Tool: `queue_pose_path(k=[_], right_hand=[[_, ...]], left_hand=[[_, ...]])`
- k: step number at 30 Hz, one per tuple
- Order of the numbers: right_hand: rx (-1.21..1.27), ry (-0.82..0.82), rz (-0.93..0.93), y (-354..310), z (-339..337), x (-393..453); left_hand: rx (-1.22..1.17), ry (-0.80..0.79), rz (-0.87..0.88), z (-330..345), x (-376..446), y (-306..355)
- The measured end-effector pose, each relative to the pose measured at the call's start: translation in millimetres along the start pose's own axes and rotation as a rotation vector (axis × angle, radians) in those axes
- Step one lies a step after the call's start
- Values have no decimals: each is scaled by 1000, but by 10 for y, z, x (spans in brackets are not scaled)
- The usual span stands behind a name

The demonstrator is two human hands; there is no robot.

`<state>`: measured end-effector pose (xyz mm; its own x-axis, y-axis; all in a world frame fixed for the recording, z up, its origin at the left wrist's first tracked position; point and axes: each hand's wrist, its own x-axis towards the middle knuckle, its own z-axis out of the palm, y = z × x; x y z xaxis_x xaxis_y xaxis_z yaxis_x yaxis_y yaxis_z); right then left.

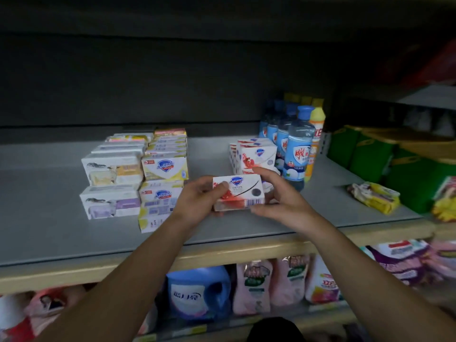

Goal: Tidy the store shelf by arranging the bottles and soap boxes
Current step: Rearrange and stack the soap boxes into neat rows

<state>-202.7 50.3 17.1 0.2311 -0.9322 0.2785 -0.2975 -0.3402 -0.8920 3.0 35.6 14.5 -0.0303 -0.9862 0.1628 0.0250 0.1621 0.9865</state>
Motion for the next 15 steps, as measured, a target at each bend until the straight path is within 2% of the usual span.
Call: queue_pose_path(k=[5,8,15], right_hand=[[67,157,95,288,-28,-51],[155,267,177,324,-11,-28],[116,332,305,344,-3,24]], left_hand=[[-76,-13,-158,134,34,-156],[9,28,-105,150,24,-254],[191,133,-53,201,7,-261]])
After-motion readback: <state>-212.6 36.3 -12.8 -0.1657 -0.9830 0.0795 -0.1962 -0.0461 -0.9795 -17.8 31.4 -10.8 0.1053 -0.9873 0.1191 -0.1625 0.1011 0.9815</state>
